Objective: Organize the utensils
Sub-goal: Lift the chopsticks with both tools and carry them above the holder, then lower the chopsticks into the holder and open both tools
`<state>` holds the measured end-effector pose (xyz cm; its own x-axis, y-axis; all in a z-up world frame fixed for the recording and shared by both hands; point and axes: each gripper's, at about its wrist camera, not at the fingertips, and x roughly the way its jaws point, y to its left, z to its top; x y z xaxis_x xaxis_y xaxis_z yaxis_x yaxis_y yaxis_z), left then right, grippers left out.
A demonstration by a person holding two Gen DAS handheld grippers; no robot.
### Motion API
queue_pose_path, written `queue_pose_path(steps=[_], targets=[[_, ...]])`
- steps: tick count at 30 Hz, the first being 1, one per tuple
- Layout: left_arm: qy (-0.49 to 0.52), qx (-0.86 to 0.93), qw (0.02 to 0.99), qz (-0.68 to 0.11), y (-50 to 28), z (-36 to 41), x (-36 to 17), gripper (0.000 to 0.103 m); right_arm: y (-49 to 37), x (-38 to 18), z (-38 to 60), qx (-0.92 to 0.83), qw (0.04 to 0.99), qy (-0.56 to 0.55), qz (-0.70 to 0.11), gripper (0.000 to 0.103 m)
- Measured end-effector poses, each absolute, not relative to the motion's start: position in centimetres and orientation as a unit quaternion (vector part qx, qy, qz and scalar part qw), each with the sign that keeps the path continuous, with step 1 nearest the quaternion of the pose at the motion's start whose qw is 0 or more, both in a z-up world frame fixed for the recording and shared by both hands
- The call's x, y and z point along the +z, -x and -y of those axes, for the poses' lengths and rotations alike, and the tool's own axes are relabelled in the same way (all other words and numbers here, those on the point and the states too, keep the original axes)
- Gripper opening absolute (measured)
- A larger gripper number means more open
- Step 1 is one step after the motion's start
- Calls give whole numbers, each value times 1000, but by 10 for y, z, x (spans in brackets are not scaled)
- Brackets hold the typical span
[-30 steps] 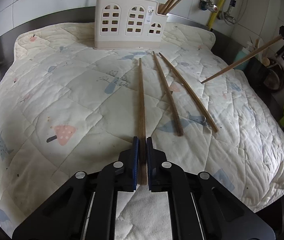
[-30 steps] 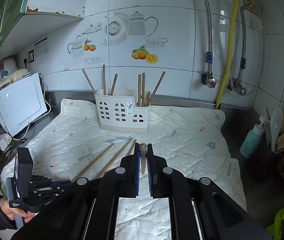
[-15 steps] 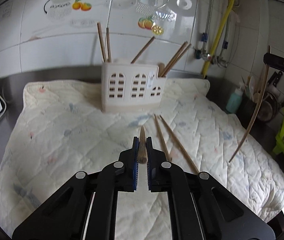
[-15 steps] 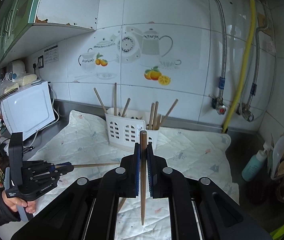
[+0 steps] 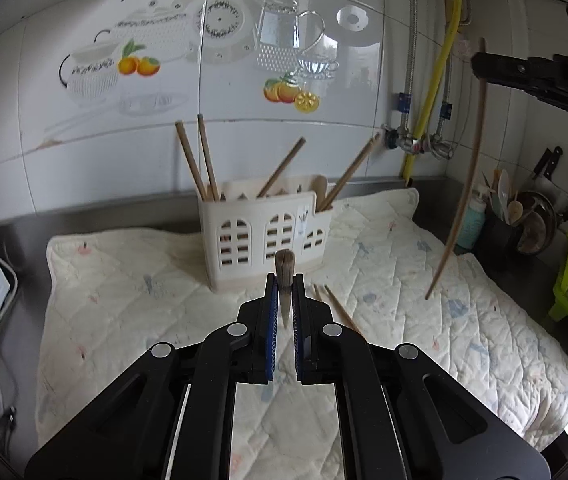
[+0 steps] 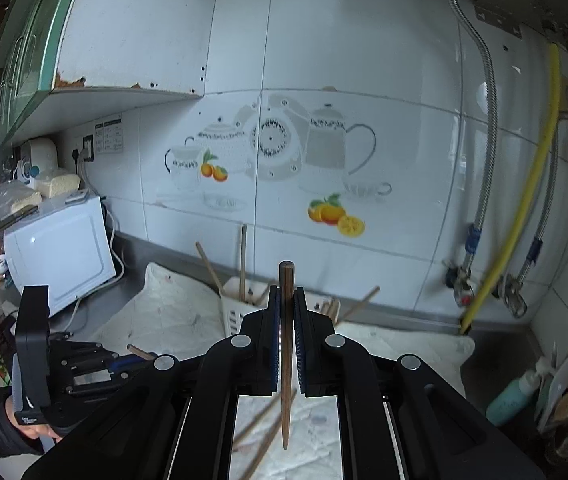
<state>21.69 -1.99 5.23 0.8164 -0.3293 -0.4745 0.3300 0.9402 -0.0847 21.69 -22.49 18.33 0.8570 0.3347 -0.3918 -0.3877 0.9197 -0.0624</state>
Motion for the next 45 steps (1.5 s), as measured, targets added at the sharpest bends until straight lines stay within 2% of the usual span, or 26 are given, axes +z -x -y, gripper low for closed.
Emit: queue_pose_path(steps=[13,25,33,42,44,45], targets=[[-15,-175,963,-206,-261,19,114,5,-308,210,204,178,971,33,-158,7],[-11,-154,983,-98,-296,15,190,5,-375,195,210,137,982,1,-129,6],[-22,-132,987,-88,-329,24,184,5,-397,183,215,130,984,-3,-123,6],[-9,-126,981,-150,-363,21,144,6,-408,162,212,131,980,9,-149,7],[-13,-123,979,-160,-367,22,139,6,-407,154,212,132,979,11,-154,8],[-13,-128,978,-164,-367,22,137,6,-406,152,212,136,978,12,-158,15]])
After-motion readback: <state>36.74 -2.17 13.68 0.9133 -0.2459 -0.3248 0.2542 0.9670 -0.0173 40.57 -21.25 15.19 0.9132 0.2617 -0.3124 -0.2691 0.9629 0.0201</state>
